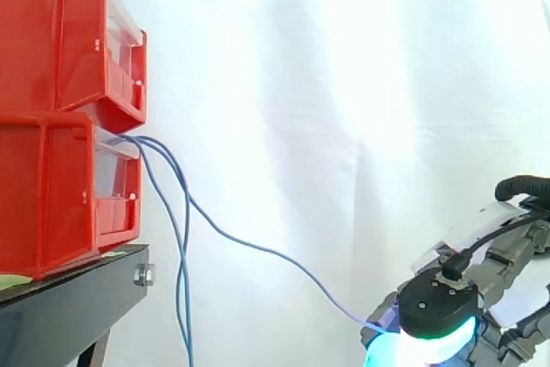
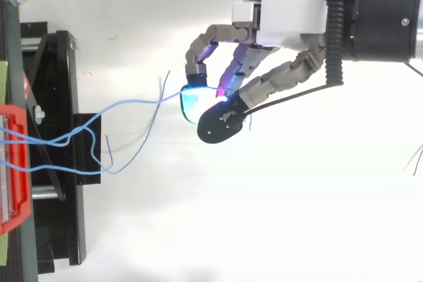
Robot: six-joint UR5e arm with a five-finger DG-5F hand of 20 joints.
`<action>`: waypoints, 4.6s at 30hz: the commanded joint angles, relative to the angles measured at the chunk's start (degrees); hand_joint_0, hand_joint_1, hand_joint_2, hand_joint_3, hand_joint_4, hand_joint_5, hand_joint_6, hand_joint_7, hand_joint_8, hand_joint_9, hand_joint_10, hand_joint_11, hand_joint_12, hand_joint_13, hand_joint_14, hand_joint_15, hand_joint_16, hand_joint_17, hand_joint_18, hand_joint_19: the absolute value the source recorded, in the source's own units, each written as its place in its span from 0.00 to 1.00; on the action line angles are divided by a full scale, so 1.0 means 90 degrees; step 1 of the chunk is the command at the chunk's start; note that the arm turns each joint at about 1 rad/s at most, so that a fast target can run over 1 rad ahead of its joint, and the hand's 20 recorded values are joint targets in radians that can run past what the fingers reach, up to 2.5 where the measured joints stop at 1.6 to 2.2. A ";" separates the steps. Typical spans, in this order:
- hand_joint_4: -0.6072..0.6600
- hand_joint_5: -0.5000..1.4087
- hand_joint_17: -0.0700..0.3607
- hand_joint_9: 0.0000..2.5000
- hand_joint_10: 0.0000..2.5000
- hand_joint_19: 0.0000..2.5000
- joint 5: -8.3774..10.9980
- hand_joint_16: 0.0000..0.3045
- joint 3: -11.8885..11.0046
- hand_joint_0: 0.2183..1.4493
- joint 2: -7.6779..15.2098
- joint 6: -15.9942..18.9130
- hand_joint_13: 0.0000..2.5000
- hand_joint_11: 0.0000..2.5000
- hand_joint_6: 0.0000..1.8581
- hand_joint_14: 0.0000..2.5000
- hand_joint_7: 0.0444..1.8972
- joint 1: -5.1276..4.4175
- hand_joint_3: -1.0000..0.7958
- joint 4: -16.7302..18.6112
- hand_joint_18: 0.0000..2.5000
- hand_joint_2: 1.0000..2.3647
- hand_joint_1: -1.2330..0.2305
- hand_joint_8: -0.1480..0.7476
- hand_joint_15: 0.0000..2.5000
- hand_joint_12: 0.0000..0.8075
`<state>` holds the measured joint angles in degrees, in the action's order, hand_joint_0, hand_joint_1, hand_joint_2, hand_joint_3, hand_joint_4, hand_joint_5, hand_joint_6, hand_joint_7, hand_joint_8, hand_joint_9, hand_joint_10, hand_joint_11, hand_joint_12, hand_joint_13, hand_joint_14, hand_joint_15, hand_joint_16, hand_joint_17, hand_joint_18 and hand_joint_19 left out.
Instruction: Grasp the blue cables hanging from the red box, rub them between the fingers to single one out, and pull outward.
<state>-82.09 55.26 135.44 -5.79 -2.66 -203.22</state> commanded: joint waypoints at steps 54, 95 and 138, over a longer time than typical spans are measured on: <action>0.50 0.20 0.38 0.43 0.01 0.23 -0.0225 0.14 -0.0798 0.31 0.0000 0.1152 0.30 0.27 0.46 0.01 0.47 0.0032 0.28 -0.0897 0.21 0.00 0.35 0.46 0.20 0.44; 0.50 0.20 0.39 0.43 0.01 0.24 0.0351 0.14 -0.1199 0.31 0.0000 -0.0352 0.31 0.28 0.46 0.01 0.47 0.0306 0.28 -0.0770 0.22 0.00 0.35 0.46 0.21 0.43; 0.50 0.20 0.44 0.43 0.01 0.25 0.0771 0.18 -0.1453 0.23 -0.0010 -0.1924 0.33 0.26 0.44 0.01 0.45 0.0257 0.28 0.0031 0.24 0.00 0.57 0.49 0.23 0.47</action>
<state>-75.15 42.14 135.38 -23.17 -0.31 -202.93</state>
